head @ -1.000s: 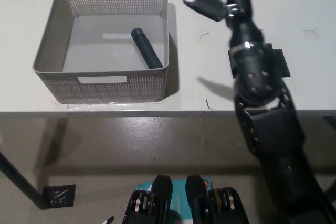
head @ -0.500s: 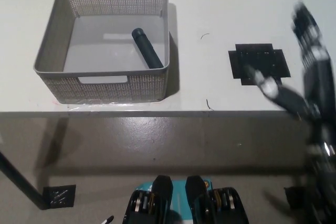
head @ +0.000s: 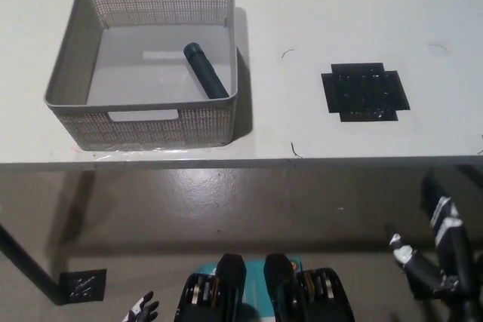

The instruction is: Use the right hand to pick up a electric screw driver and put it into a container on the left side

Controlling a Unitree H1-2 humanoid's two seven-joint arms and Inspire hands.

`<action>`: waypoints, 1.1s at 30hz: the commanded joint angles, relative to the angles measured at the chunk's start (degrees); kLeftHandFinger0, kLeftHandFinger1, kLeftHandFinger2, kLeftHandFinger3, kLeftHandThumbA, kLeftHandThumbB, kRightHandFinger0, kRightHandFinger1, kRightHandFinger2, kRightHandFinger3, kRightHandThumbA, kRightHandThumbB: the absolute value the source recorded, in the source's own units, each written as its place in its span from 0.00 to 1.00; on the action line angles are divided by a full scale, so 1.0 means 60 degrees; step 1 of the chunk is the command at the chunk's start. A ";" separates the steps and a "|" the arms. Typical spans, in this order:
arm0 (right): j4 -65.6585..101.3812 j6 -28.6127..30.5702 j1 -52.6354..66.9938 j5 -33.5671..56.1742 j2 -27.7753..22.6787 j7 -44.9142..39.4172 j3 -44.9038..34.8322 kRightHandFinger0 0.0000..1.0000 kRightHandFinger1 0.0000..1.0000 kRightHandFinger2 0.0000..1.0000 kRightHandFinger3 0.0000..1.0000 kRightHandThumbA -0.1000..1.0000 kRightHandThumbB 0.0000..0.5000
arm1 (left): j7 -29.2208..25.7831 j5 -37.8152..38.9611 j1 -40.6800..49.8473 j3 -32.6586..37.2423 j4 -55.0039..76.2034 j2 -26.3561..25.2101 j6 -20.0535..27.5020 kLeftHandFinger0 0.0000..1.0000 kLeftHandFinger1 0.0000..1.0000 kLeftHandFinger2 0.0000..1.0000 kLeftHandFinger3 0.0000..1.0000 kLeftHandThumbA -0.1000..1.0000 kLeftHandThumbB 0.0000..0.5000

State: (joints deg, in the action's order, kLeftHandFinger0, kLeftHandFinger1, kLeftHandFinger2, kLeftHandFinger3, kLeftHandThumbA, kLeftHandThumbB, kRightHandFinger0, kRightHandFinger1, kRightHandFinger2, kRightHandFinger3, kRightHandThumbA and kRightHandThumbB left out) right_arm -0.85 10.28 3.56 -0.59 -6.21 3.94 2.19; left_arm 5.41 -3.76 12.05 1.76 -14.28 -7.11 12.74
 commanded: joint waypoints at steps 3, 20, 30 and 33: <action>-0.2070 0.1686 0.0221 0.0248 0.0343 -0.0111 -0.0159 1.00 1.00 1.00 1.00 0.68 0.40 | -0.0010 0.0389 0.0090 -0.0250 0.0142 -0.0112 0.0367 1.00 1.00 1.00 1.00 0.96 0.00; -0.4796 0.2011 -0.0373 0.0577 0.0279 -0.0656 -0.0501 1.00 1.00 1.00 1.00 0.72 0.43 | -0.0104 0.0440 0.0096 -0.0743 0.0141 -0.0069 0.0198 1.00 1.00 1.00 1.00 0.98 0.05; -0.5533 0.1818 -0.1044 -0.0713 0.0098 -0.0218 0.0012 0.81 0.92 1.00 1.00 0.78 0.29 | 0.0016 0.0459 -0.0522 -0.0809 0.0184 -0.0186 0.0098 1.00 1.00 1.00 1.00 0.97 0.00; -0.5646 0.1603 -0.1036 -0.1026 -0.0021 -0.0271 0.0317 0.80 0.92 1.00 1.00 0.84 0.27 | 0.0124 0.0428 -0.0584 -0.0759 0.0254 -0.0284 0.0080 1.00 1.00 1.00 1.00 0.99 0.00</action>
State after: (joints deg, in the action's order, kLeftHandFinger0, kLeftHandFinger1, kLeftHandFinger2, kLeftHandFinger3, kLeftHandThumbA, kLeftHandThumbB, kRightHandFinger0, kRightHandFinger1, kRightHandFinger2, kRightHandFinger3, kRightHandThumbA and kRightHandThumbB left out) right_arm -34.53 19.93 -1.64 -2.66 -5.08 2.10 2.41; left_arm 5.43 -2.40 9.60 -2.72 -14.35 -7.50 12.80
